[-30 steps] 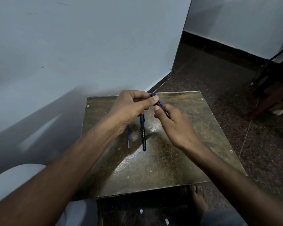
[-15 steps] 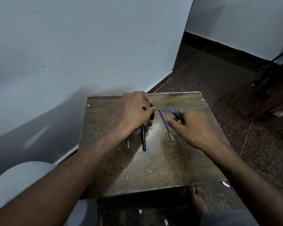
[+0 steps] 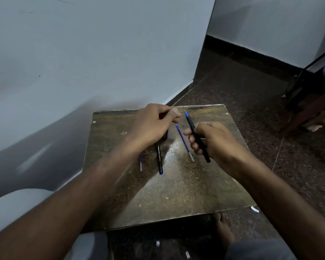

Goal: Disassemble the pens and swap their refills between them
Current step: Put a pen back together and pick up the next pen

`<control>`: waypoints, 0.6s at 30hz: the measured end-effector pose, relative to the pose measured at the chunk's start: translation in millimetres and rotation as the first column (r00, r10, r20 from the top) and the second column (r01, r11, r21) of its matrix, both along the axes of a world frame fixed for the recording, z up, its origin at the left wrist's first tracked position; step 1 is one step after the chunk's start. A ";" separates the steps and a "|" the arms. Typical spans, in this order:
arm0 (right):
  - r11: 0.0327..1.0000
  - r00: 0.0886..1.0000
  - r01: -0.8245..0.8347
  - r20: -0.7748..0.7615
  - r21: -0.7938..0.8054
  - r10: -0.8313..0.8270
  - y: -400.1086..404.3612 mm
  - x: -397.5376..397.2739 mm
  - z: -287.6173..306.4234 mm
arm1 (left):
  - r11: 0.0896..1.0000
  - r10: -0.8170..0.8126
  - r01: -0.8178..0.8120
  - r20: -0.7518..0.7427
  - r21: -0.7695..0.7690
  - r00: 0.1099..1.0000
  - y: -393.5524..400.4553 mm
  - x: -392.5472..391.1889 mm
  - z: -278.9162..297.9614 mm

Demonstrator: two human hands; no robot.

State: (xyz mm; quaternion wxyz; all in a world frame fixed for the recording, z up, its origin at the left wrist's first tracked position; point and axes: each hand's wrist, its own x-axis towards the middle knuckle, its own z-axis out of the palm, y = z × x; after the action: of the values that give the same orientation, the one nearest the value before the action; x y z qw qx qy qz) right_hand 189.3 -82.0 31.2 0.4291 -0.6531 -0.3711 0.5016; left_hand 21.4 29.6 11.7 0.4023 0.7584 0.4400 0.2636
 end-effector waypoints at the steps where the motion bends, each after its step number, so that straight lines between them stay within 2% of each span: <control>1: 1.000 0.998 0.014 -0.061 0.028 -0.012 1.0 0.2 1.5 | 0.987 -0.045 0.059 0.095 -0.148 0.994 -3.0 0.0 1.4; 3: 0.998 0.987 0.032 -0.162 0.045 -0.024 1.6 1.2 3.3 | 0.937 -0.069 0.151 0.257 -0.315 0.964 -12.0 4.0 0.9; 6: 0.999 0.968 -0.007 -0.251 0.042 0.018 0.0 -2.2 3.0 | 0.913 -0.063 0.219 0.412 -0.344 0.909 -18.0 7.0 0.6; 15: 0.978 0.918 -0.178 -0.339 0.111 0.205 -2.9 1.4 6.6 | 0.831 -0.088 0.383 0.584 -0.404 0.807 -12.1 -0.2 4.0; 18: 0.968 0.933 -0.208 -0.267 0.143 0.240 -2.2 3.6 7.3 | 0.874 -0.086 0.330 0.555 -0.357 0.827 -10.7 -1.6 7.2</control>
State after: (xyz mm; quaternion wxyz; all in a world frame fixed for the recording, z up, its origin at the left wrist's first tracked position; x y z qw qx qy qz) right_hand 192.9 -84.2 38.5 0.4537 -0.5031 -0.4056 0.6137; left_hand 19.8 18.9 18.9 0.6932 0.5919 0.2737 0.3069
